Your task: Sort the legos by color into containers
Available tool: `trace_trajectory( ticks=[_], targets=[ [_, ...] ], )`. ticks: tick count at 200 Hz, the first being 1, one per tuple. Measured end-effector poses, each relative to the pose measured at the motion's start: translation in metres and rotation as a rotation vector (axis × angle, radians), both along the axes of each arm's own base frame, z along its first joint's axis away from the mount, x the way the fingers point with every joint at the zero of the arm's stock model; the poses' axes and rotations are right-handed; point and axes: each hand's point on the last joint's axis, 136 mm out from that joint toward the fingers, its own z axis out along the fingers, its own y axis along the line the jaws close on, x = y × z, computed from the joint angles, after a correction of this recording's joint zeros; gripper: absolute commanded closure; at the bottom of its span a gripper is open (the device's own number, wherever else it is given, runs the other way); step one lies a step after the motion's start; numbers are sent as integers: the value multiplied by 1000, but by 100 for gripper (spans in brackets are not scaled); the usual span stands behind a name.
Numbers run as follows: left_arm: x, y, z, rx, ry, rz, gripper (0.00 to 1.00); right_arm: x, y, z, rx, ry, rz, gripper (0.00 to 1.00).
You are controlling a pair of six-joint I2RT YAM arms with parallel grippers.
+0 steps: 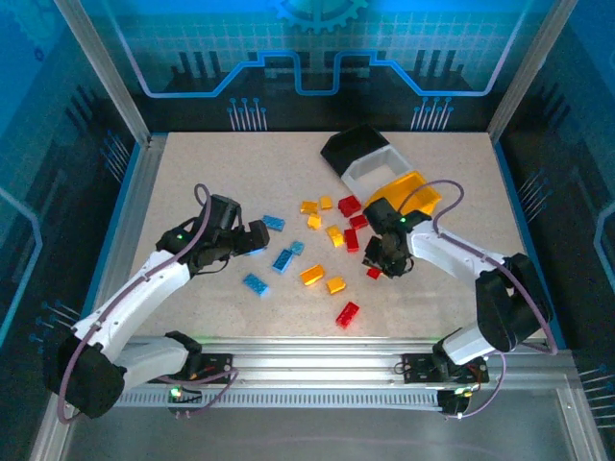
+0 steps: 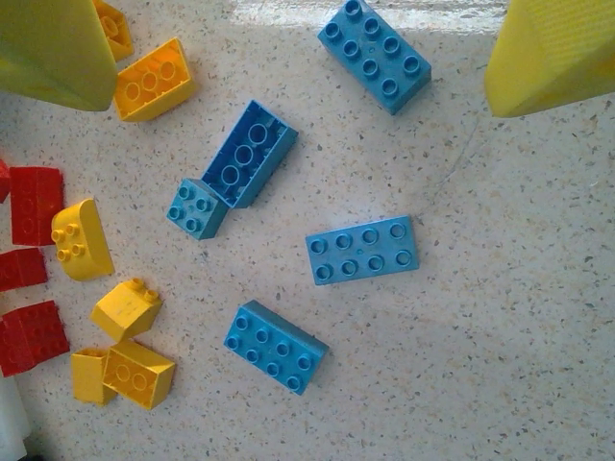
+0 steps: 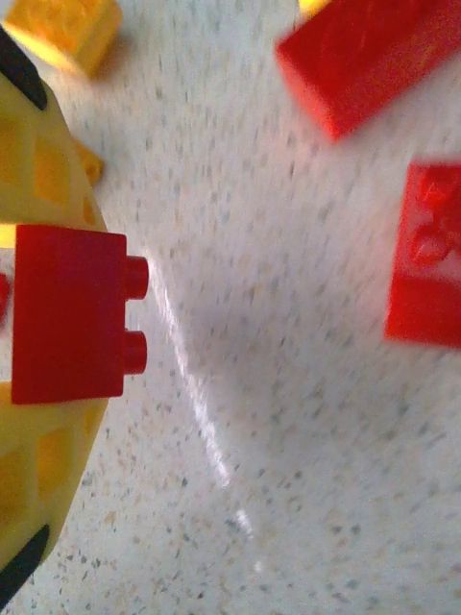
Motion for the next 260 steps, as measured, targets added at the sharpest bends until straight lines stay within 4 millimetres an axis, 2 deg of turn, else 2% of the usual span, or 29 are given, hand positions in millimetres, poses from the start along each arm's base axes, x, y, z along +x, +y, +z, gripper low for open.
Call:
trace_trajectory(
  ticks=[38,56,81,99,125,159,186,211,234,260],
  targets=[
    [-2,-8,0,-37,9,-25,1,29,10,47,28,-127,44,68],
    [-1,-14,2,-68,11,-46,1,46,6,72,32,-186,47,68],
    [1,-25,-3,-102,31,-75,1,80,-18,109,39,-286,-9,68],
    [1,-31,-9,-117,59,-92,1,100,-44,122,29,-325,-65,69],
    [2,-37,-17,-130,97,-109,1,118,-75,115,-1,-302,-115,69],
    [4,-46,-25,-152,137,-129,1,143,-103,78,-22,-209,-143,69],
    [8,-53,-29,-169,156,-145,1,156,-109,47,-28,-134,-136,69],
    [15,-59,-26,-180,160,-158,1,169,-109,30,-27,-102,-126,68],
    [21,-63,-25,-179,159,-178,1,183,-108,21,-28,-92,-116,60],
    [25,-67,-26,-178,165,-188,1,187,-108,14,-33,-81,-107,51]
  ],
)
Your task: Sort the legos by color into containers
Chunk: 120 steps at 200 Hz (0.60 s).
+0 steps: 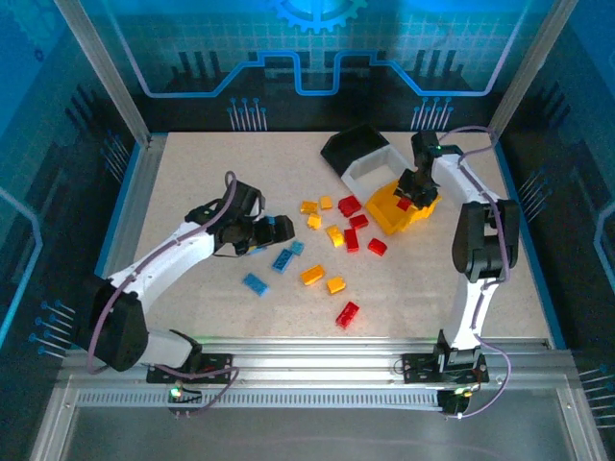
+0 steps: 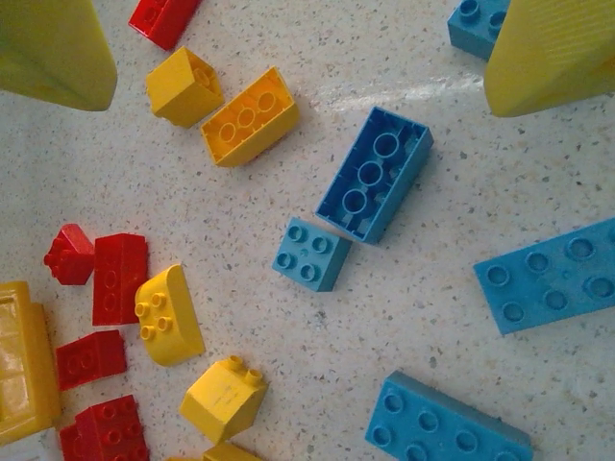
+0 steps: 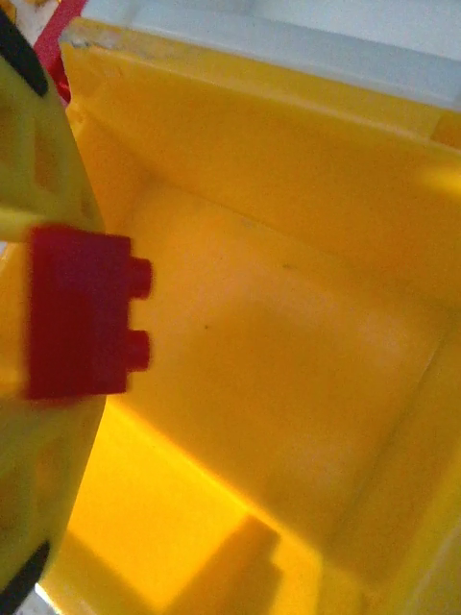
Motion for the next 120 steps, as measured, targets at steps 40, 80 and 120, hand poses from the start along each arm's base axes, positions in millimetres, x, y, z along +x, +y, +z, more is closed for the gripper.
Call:
trace_trajectory(
  ticks=[40,80,120],
  targets=[
    [3,-3,-2,-6,11,-6,1,3,1,2,5,-8,17,44],
    [3,-6,-6,-6,25,-19,1,-6,3,12,18,-21,24,41],
    [3,-10,-7,-11,22,-38,1,-39,15,53,39,-93,70,34]
  ],
)
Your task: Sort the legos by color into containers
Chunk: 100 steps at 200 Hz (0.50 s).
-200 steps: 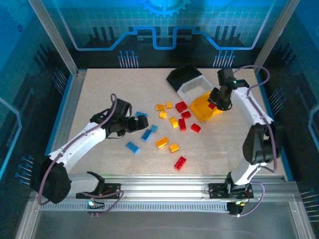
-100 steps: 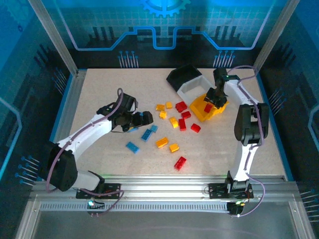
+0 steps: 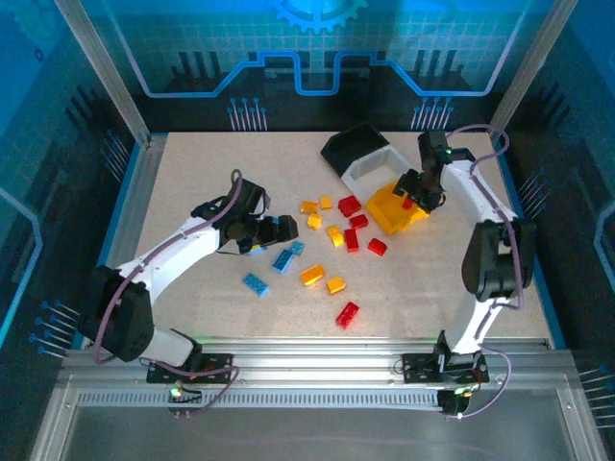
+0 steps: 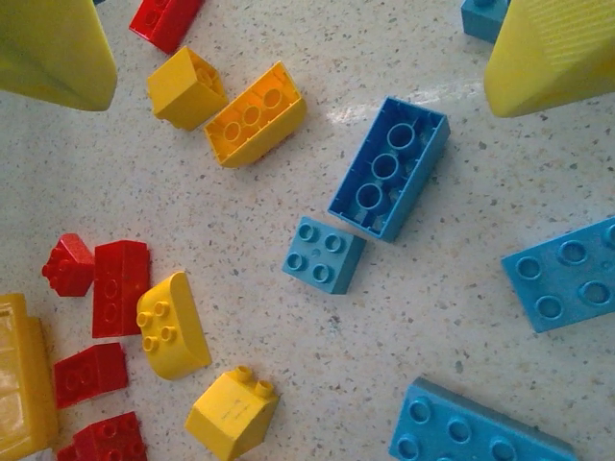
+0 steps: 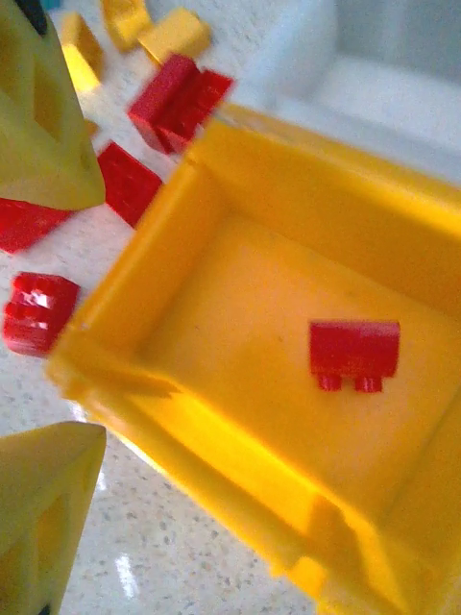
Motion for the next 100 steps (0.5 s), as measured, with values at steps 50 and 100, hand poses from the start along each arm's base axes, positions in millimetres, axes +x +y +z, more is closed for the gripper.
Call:
trace_trajectory(
  ticks=[50,100],
  targets=[
    [1,-5,-4,5,-3,-23,1,-80,89,-16,39,93,319,25],
    [2,-6,-6,13,-4,-37,1,-183,164,-52,-22,219,856,20]
  ],
)
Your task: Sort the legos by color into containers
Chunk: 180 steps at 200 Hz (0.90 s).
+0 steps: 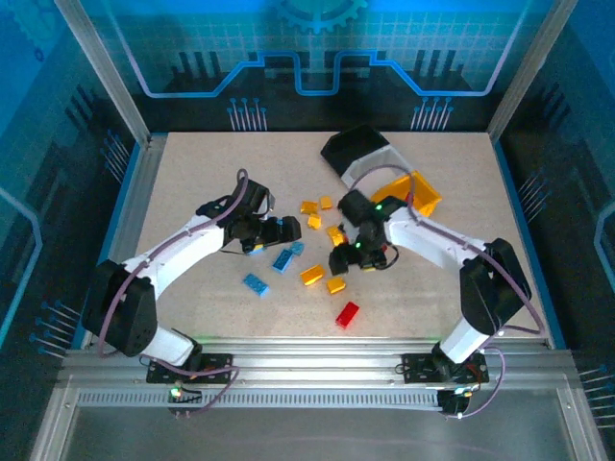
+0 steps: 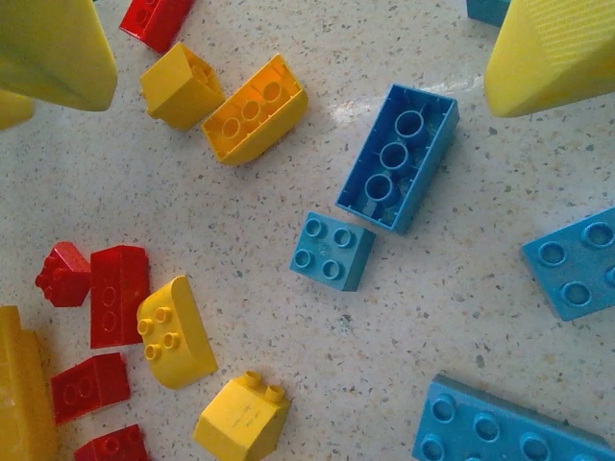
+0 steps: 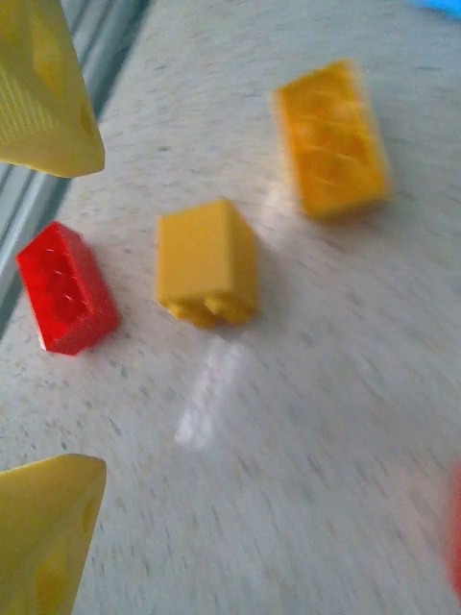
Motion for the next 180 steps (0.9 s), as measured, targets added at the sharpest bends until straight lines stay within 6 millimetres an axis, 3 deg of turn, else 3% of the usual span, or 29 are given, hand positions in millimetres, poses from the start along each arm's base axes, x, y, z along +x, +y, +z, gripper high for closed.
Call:
trace_trajectory(
  ticks=[27,75,136,180],
  targets=[
    [0,0,0,0,0,0,1,-35,3,-15,-45,18,224,14],
    [-9,4,-7,7,14,1,1,-63,13,-24,-127,-27,507,8],
    [-12,6,2,-4,-11,1,1,-66,5,-51,-287,2,624,7],
    [-13,6,3,-3,-14,-3,1,-63,5,-53,-309,11,629,7]
  ],
)
